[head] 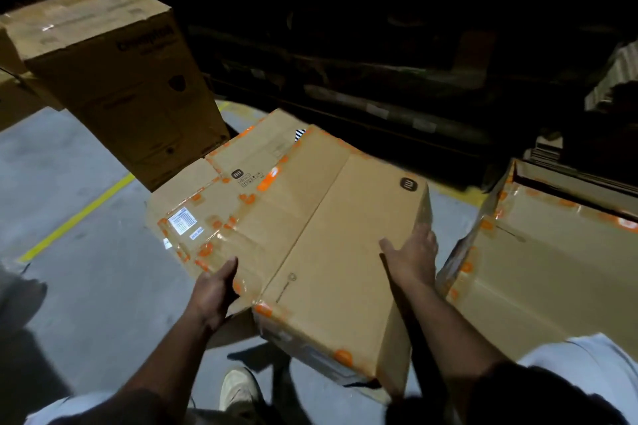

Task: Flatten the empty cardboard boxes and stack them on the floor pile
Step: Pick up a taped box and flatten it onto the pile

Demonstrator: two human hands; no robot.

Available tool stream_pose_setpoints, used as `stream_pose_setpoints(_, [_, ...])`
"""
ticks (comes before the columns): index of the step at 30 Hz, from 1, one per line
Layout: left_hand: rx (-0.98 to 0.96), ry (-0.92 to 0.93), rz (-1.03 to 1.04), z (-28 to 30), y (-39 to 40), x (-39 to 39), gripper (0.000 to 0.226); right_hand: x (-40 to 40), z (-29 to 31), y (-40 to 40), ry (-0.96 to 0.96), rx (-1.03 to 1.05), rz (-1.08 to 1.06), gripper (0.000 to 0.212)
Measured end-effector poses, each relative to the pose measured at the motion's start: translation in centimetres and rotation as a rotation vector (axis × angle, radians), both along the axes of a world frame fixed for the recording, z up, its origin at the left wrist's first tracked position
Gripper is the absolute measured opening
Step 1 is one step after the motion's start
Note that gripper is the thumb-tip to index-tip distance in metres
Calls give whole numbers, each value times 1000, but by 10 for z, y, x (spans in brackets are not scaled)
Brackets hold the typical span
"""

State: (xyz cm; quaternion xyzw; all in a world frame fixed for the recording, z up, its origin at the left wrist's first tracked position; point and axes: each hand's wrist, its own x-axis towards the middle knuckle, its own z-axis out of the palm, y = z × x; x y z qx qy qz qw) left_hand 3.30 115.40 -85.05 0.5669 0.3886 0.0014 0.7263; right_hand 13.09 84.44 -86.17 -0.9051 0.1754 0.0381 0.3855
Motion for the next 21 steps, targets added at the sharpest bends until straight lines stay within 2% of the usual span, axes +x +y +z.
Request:
stream_pose_setpoints(4, [73,342,308,-52,19,-14,26,-15,-42,11,277,126,76,99])
stream_pose_setpoints(8, [380,567,251,-75,40,-9,44,-27,-69,22,400,237,66,93])
stream_pose_setpoints(10, [728,595,91,-72,32,-3,62,-28,-76,22,379,371,28,93])
stream_pose_setpoints(12, [1195,490,-233,-68,10,1,78,-26,-79,22,347,497,39,88])
stream_pose_setpoints(13, [1299,415,-396,-63,-6,4,85,-24,-77,24,336,570,48,81])
stream_pose_setpoints(16, [1150,187,-737,-61,-58,14,107,-14,-74,30,329,890,-23,52])
stream_pose_setpoints(18, [1132,117,-874,-61,-86,16,115,-8,-75,38,338,1064,-142,37])
stream_pose_setpoints(21, [1207,194,-1014,-64,-99,11,126,-7,-92,45,406,1041,-245,24])
